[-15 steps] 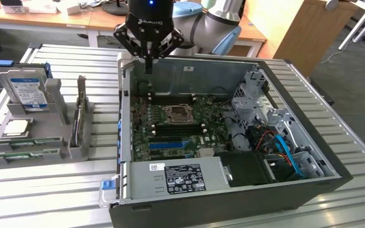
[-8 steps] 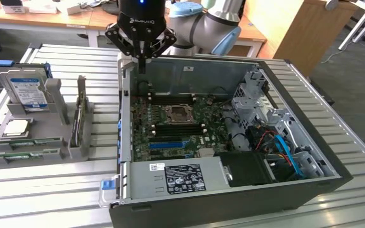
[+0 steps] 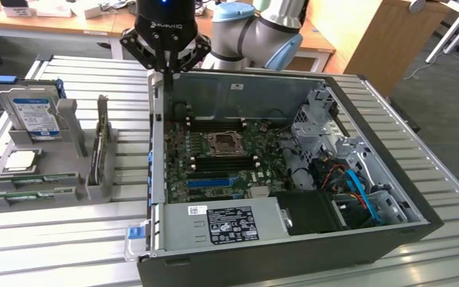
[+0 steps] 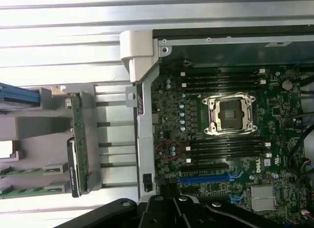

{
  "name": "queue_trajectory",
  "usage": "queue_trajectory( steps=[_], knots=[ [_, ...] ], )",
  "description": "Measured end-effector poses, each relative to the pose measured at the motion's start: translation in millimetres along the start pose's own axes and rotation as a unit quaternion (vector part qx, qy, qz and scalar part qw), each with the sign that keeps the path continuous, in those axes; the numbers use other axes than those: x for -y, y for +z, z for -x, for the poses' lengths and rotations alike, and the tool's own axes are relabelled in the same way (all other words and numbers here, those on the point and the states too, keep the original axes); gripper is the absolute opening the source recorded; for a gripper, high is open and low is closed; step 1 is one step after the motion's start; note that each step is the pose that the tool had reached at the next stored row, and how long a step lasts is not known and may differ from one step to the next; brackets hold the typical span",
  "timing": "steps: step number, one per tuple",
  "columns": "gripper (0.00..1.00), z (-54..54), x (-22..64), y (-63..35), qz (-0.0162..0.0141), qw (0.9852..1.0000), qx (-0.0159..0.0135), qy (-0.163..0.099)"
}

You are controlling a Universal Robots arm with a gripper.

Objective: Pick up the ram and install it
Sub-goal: 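Reach for the ram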

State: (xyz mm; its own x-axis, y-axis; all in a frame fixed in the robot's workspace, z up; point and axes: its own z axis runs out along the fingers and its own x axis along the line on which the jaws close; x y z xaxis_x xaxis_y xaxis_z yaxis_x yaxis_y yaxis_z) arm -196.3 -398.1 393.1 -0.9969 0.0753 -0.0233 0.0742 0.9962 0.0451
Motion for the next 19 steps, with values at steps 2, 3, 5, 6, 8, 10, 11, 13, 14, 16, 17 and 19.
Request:
queue_trajectory(
  steps=[2, 3, 5, 6, 8, 10, 11, 13, 14, 16, 17, 19],
  knots=[
    [0.11, -4.3, 0.3, -0.1, 0.0000, 1.0000, 0.0000, 0.000],
    [0.11, -6.4, 0.4, -0.2, 0.0000, 1.0000, 0.0000, 0.000],
    [0.11, -10.6, 0.8, -0.3, 0.0000, 1.0000, 0.0000, 0.000],
    [0.11, -12.9, 0.9, -0.3, 0.0000, 1.0000, 0.0000, 0.000],
    [0.11, -17.4, 1.2, -0.4, 0.0000, 1.0000, 0.0000, 0.000],
    [0.11, -21.8, 1.6, -0.5, 0.0000, 1.0000, 0.0000, 0.000],
    [0.11, -23.8, 1.7, -0.6, 0.0000, 1.0000, 0.0000, 0.000],
    [0.11, -28.0, 2.0, -0.7, 0.0000, 1.0000, 0.0000, 0.000],
    [0.11, -30.3, 2.2, -0.8, 0.0000, 1.0000, 0.0000, 0.000],
    [0.11, -34.6, 2.5, -0.8, 0.0000, 1.0000, 0.0000, 0.000],
    [0.11, -36.7, 2.7, -0.9, 0.0000, 1.0000, 0.0000, 0.000],
    [0.11, -40.9, 2.9, -1.0, 0.0000, 1.0000, 0.0000, 0.000]
  ],
)
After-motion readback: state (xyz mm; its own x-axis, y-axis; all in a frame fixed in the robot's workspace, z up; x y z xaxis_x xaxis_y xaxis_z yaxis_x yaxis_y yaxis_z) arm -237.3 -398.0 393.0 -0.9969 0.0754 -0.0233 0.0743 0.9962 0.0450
